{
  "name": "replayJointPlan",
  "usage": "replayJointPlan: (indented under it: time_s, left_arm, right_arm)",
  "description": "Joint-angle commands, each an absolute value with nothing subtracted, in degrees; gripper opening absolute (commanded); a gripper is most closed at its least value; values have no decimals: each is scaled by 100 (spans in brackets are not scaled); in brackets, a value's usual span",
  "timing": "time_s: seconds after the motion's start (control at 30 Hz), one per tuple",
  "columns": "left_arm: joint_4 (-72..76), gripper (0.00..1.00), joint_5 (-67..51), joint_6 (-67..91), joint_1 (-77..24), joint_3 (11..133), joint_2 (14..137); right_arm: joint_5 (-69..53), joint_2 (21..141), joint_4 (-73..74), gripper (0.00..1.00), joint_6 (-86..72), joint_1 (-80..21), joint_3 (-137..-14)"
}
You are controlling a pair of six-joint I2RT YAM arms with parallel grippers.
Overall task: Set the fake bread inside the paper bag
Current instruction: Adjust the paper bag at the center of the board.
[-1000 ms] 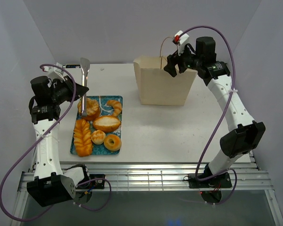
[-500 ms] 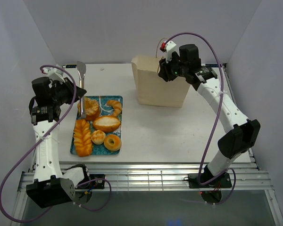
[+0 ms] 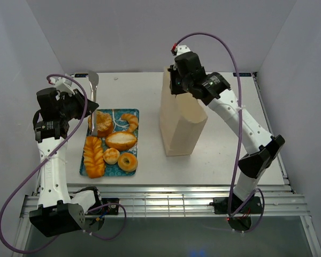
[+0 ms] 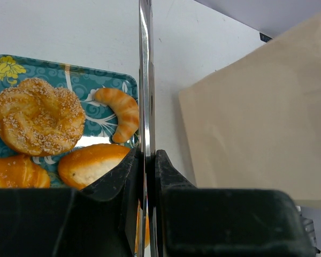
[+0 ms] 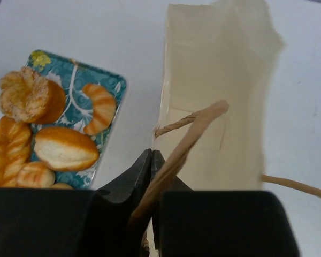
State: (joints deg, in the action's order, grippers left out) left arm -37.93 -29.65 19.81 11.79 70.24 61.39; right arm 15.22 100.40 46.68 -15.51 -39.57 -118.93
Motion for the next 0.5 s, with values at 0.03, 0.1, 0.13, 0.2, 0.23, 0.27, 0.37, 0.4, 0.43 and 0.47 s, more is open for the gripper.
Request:
replayJointPlan:
  time_s: [0.03, 0.1, 0.13, 0.2, 0.23, 0.27, 0.37, 0.4, 0.43, 0.47]
  left_arm:
    - [-3858, 0, -3313, 1785, 1116, 7260, 6029]
    - [-3893, 0, -3357, 1767, 1116, 7260, 6029]
    - [-3894, 0, -3357, 1740, 1099, 7225, 6003]
    - [-3885, 0, -3340, 1732, 1099, 7190, 5924]
    - [-3885, 0, -3349, 1723, 1099, 7155, 5915]
    - [-3867, 0, -3375, 1697, 1090, 7137, 5906]
    - [-3841, 0, -3515, 1670, 1099, 7075, 5924]
    - [-3806, 0, -3611, 1670, 1090, 7066, 5933]
    - [-3780, 0, -3647, 1670, 1090, 7058, 5924]
    - [-3762, 0, -3682, 1670, 1090, 7058, 5933]
  right_arm:
    - [2082, 9993, 4624, 8, -2417, -4350, -11295]
    - [2241, 10037, 4649, 8, -2435, -4464, -11076]
    - [2337, 10046, 4641, 8, -2408, -4491, -11013]
    - [2408, 10002, 4588, 8, -2347, -4561, -10856]
    - [2391, 9958, 4510, 9, -2286, -4579, -10785]
    - [2382, 9897, 4343, 12, -2224, -4614, -10706]
    - [2312, 9625, 4175, 37, -1934, -4641, -10573]
    - [2303, 9598, 4166, 45, -1829, -4632, -10582]
    - [2277, 9572, 4175, 62, -1767, -4632, -10634]
    - [2285, 9563, 4184, 69, -1732, -4641, -10670]
